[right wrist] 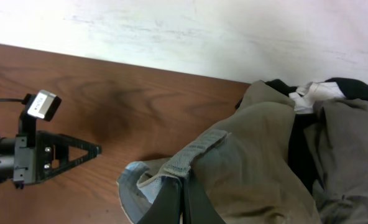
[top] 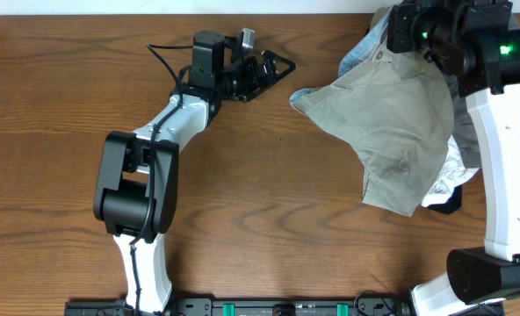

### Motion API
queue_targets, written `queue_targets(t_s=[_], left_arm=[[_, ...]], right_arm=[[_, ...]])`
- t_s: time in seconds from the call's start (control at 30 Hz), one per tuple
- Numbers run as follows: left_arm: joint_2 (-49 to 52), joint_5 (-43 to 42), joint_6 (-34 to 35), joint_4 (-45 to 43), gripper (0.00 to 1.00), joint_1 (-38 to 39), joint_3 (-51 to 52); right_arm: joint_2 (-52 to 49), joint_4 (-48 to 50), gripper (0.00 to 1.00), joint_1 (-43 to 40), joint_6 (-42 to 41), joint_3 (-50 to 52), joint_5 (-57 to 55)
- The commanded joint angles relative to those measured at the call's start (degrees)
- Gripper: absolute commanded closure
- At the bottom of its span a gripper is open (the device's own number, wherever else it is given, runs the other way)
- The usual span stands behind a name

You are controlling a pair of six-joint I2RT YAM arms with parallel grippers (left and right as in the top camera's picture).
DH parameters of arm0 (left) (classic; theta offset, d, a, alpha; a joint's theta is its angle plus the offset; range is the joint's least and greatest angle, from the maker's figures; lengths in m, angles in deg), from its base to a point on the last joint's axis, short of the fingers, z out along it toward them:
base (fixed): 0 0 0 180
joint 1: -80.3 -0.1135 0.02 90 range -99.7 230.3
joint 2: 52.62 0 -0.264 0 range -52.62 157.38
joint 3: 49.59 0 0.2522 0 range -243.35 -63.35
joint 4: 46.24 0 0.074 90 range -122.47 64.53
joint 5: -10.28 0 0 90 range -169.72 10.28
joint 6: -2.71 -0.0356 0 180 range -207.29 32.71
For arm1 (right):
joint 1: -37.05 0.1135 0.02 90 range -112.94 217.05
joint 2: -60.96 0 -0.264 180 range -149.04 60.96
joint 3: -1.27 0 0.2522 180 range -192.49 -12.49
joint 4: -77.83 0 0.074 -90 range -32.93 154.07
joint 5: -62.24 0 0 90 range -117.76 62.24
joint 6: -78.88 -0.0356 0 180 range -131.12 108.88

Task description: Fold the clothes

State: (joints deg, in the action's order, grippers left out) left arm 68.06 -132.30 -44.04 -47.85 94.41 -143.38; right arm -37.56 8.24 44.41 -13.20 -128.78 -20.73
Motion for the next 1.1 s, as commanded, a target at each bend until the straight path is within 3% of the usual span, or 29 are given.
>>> queue_targets(t_s=[0.0, 0.17, 0.37, 0.67, 0.83, 1.07], left_arm=[[0.9, -1.3, -4.2, 0.0, 0.02, 1.1, -1.4], [0.9, -1.0, -10.7, 0.1, 0.02, 3.9, -1.4], [0.9, -0.7, -24.6, 5.4, 0.02, 6.6, -1.4], [0.9, -0.7, -33.2, 14.3, 0.02, 5.1, -1.4], [0.9, -0.7, -28.0, 17.8, 0.01, 4.5, -1.4], [0.9, -0.7, -11.5, 17.6, 0.01, 4.9, -1.4]], right_arm=[[0.3, -0.1, 0.99, 0.3, 1.0, -0.8, 0.5], [0.3, 0.0, 0.99, 0.3, 1.1, -0.1, 0.3], [0.3, -0.5, 0.99, 0.3, 1.6, 0.1, 0.1], [0.3, -0.8, 0.99, 0.3, 1.8, 0.2, -0.4], [0.3, -0.8, 0.99, 0.3, 1.8, 0.2, -0.4], [0.3, -0.8, 0.99, 0.3, 1.8, 0.2, -0.4]])
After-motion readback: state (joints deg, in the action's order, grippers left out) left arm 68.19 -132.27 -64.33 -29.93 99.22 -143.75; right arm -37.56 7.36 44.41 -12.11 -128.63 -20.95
